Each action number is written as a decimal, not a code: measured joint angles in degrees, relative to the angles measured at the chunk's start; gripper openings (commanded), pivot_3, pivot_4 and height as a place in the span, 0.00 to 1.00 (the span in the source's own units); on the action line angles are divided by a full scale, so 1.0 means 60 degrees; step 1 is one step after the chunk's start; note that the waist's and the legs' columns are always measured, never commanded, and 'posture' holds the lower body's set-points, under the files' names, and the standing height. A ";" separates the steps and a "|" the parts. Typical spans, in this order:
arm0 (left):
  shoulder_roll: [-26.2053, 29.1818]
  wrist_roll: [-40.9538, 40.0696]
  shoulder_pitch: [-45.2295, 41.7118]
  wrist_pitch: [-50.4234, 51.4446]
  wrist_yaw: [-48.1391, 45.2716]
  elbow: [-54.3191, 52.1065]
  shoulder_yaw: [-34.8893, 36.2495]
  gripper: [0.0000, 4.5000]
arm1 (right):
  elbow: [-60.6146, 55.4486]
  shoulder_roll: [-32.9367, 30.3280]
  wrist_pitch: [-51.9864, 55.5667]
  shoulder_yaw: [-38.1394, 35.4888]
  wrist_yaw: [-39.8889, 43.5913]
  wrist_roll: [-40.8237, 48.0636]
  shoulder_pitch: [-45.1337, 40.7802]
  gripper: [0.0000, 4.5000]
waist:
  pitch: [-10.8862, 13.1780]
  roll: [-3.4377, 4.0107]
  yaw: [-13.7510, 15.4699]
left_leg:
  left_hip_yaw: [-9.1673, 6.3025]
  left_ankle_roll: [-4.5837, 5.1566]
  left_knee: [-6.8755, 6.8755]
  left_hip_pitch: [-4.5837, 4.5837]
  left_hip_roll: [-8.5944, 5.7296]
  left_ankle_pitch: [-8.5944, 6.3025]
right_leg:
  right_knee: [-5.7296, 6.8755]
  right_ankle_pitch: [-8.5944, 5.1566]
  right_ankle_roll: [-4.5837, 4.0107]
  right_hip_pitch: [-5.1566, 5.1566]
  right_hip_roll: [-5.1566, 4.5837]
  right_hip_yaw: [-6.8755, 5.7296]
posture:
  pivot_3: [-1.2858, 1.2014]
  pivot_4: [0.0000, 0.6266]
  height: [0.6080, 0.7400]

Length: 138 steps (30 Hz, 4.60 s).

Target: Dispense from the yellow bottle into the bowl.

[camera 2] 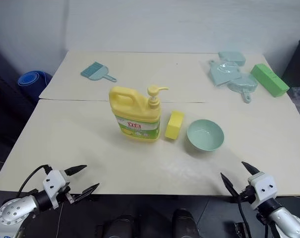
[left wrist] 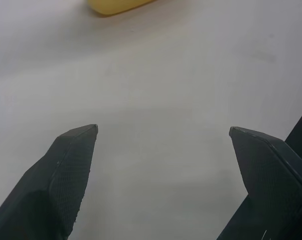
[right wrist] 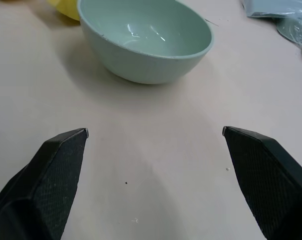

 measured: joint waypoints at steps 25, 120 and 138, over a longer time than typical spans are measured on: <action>-0.0073 -0.2307 -0.2525 0.2547 -0.1069 -0.1611 -0.0893 1.00 | -0.1929 0.1095 1.1144 0.5065 -0.4867 -0.0306 -0.9200 1.00 | -0.0001 0.0007 -0.0032 | -0.0047 -0.0006 0.0056 -0.0095 -0.0003 0.0003 | 0.0058 0.0002 0.0003 -0.0059 0.0003 -0.0047 | 0.52 0.24 1.00; -0.0415 -0.5251 -0.8049 0.5992 0.0207 -0.2541 -0.0468 0.33 | -0.1693 -0.2372 0.5966 0.3665 0.0971 -0.1264 -0.7075 0.00 | -0.0004 -0.0006 -0.0013 | -0.0051 -0.0013 0.0105 -0.0171 -0.0014 0.0029 | 0.0053 0.0028 0.0043 -0.0124 0.0006 -0.0029 | 0.52 0.24 1.00; -0.2647 -0.1785 -1.2379 0.4849 0.0461 0.1931 -0.2904 0.01 | -0.1991 -0.3417 0.7625 0.5415 0.3057 -0.1877 -1.0984 0.00 | 0.0005 -0.0019 -0.0083 | -0.0050 -0.0003 0.0098 -0.0192 -0.0023 0.0035 | 0.0046 0.0031 0.0047 -0.0142 0.0009 -0.0057 | 0.52 0.24 1.00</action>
